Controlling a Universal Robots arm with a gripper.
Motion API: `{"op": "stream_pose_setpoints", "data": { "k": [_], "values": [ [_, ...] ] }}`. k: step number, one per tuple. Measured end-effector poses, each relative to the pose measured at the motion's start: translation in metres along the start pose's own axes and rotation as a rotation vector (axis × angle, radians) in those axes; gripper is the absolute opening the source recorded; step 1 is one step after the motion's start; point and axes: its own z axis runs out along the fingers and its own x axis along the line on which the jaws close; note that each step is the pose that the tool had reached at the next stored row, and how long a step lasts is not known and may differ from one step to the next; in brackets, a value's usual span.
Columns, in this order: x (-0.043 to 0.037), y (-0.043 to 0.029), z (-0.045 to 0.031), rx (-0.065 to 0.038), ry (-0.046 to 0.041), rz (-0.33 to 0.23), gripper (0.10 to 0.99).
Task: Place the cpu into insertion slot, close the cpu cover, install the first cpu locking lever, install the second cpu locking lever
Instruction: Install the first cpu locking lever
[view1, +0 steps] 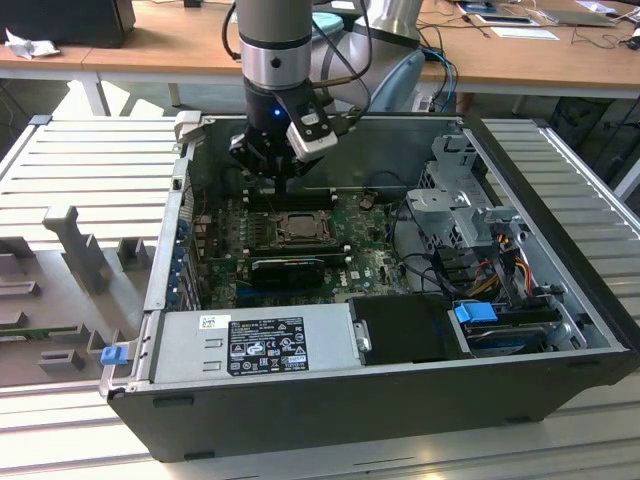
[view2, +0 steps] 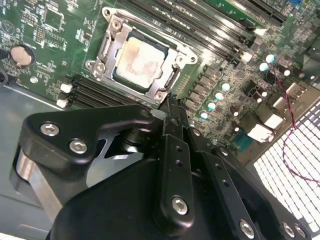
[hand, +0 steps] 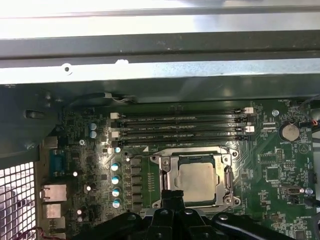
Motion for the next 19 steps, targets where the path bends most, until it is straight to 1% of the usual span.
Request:
{"op": "stream_pose_setpoints", "data": {
  "k": [2,3,10,11,12,13,16,19],
  "values": [
    [0.0048,-0.0002,0.0001,0.0,0.0,0.0,0.106],
    [0.0057,-0.0003,0.0005,0.0,0.0,0.0,0.106],
    [0.0072,-0.0004,0.003,0.0,0.0001,0.0,0.106],
    [0.0098,-0.0006,0.004,0.0,0.0002,0.0,0.106],
    [0.0158,-0.0009,0.0051,0.0,0.0001,0.0,0.106],
    [0.0197,-0.0011,0.0058,0.0,0.0001,0.0,0.106],
    [0.025,-0.0005,0.0076,0.0,0.0003,0.0,0.106],
    [0.0296,0.0027,0.0091,0.0,0.0009,0.0,0.106]
  ]
}}
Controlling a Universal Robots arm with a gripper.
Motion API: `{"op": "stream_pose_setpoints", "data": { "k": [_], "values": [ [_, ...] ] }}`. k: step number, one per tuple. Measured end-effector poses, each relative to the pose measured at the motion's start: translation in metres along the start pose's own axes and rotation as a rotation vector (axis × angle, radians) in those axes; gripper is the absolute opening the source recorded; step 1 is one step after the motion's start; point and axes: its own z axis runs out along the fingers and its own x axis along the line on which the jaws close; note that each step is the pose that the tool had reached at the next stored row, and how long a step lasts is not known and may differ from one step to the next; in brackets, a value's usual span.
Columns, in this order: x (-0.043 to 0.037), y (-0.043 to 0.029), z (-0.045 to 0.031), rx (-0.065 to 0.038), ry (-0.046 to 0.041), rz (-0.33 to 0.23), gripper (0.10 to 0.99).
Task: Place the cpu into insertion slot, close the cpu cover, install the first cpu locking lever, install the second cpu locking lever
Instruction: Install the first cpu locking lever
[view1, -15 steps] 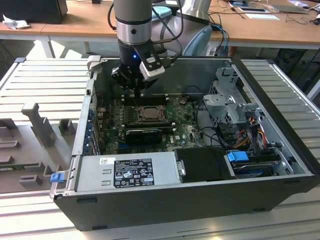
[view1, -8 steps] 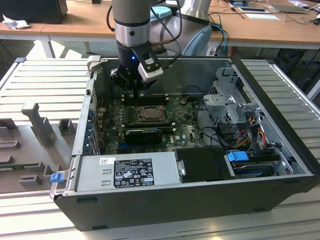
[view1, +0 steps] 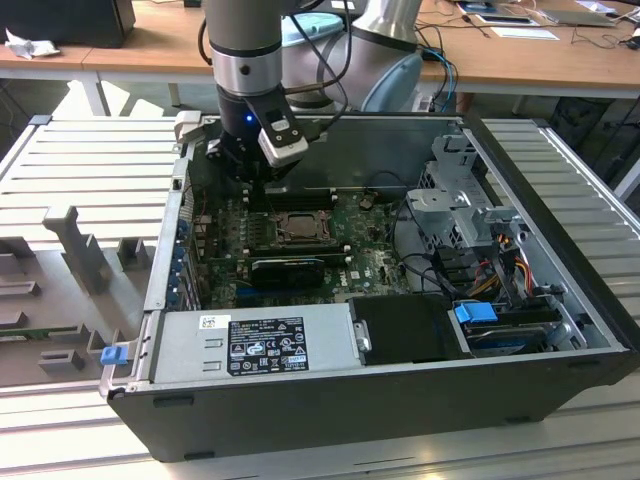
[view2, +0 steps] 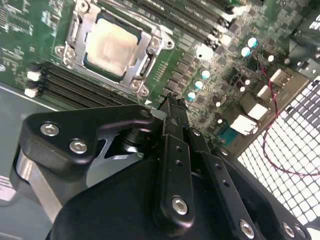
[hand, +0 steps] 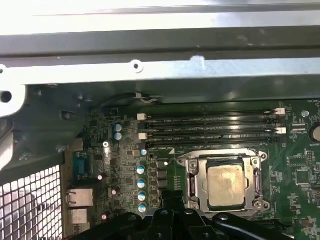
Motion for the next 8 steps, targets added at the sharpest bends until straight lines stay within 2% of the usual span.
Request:
{"op": "stream_pose_setpoints", "data": {
  "k": [4,6,8],
  "values": [
    [0.0036,0.0022,0.002,0.0,0.0042,-0.011,0.106],
    [0.0037,0.0022,0.0028,-0.001,0.0062,-0.056,0.106],
    [0.0039,0.0022,0.003,-0.002,0.0069,-0.071,0.106]
  ]
}}
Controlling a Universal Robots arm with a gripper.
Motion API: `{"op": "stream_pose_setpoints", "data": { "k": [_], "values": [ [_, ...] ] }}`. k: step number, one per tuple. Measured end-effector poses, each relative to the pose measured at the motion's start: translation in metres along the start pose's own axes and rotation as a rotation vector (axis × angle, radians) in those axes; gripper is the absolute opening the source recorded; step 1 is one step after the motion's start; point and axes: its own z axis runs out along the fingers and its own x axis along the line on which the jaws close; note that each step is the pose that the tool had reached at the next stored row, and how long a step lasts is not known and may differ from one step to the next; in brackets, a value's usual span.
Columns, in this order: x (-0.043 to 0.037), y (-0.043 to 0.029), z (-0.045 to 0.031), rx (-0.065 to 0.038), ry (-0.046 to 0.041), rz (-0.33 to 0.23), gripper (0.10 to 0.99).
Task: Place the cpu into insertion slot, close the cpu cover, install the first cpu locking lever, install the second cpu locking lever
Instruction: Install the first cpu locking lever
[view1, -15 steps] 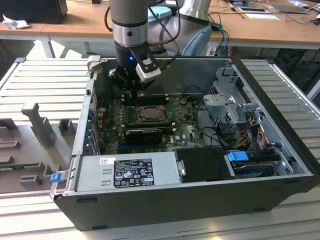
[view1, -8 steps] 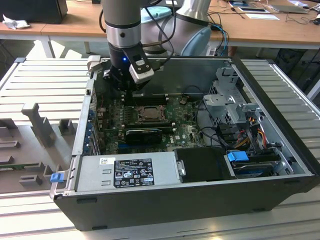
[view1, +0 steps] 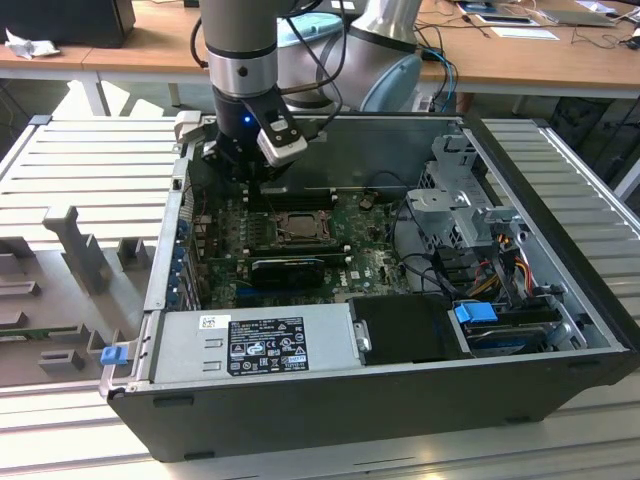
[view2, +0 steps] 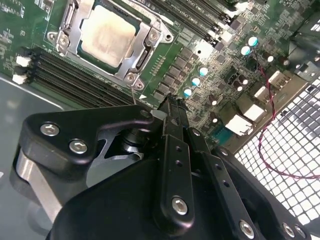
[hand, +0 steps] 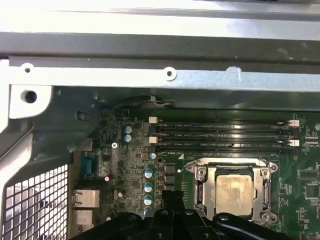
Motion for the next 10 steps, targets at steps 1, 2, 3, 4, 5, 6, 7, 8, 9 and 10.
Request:
{"op": "stream_pose_setpoints", "data": {
  "k": [1,2,3,4,5,6,7,8,9,10],
  "values": [
    [0.0002,0.0,0.0001,0.0,-0.0001,-0.001,0.106],
    [0.0008,0.0001,0.0002,0.0,-0.0003,0.0,0.106],
    [0.0015,0.0001,0.0001,0.0,-0.0002,0.0,0.106],
    [0.002,0.0001,0.0,0.0,-0.0001,-0.001,0.106],
    [0.0026,0.0001,0.0,0.0,-0.0001,-0.001,0.106],
    [0.0032,0.0001,0.0,0.0,-0.0001,-0.001,0.106],
    [0.0037,0.0001,0.0,0.0,-0.0001,-0.001,0.106],
    [0.0042,0.0002,0.0,0.0,-0.0001,-0.001,0.106],
    [0.0046,0.0003,0.0,0.0,0.0,-0.001,0.106],
    [0.0046,0.0004,-0.0001,0.0,0.0001,-0.001,0.106]
  ]
}}
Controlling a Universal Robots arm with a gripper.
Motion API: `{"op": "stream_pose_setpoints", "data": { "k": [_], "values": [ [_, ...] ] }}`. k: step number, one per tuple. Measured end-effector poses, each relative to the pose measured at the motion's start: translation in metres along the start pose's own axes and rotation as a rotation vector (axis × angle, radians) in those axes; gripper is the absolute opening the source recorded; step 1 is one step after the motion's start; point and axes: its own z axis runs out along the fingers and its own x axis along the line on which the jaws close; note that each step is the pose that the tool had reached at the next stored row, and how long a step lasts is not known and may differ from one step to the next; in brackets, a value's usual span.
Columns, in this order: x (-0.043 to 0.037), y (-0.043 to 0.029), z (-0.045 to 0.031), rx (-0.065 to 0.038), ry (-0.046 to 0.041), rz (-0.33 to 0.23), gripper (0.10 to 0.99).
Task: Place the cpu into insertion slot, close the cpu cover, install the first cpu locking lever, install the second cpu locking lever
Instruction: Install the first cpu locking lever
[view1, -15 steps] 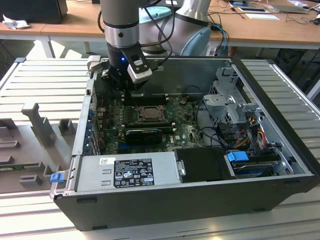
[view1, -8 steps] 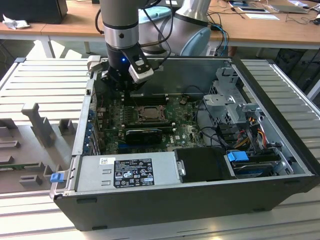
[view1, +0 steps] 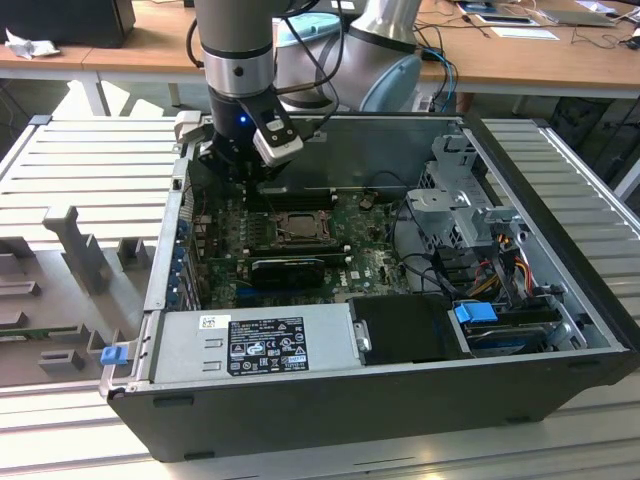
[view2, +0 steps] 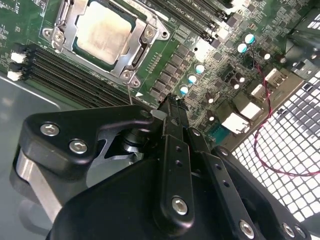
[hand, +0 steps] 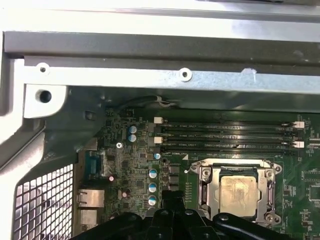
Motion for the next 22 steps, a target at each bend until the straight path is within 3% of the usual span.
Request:
{"op": "stream_pose_setpoints", "data": {
  "k": [3,8,15,18,22],
  "values": [
    [0.0002,0.0015,-0.0003,0.001,-0.0001,0.0,0.106],
    [0.0005,0.0132,-0.0022,0.002,0.0,-0.001,0.106],
    [0.0001,0.0211,-0.0019,0.002,0.0,-0.001,0.106],
    [-0.0047,0.0216,-0.0017,0.002,0.0001,-0.001,0.106],
    [-0.0206,0.0213,-0.0013,0.002,0.0042,-0.001,0.106]
  ]
}}
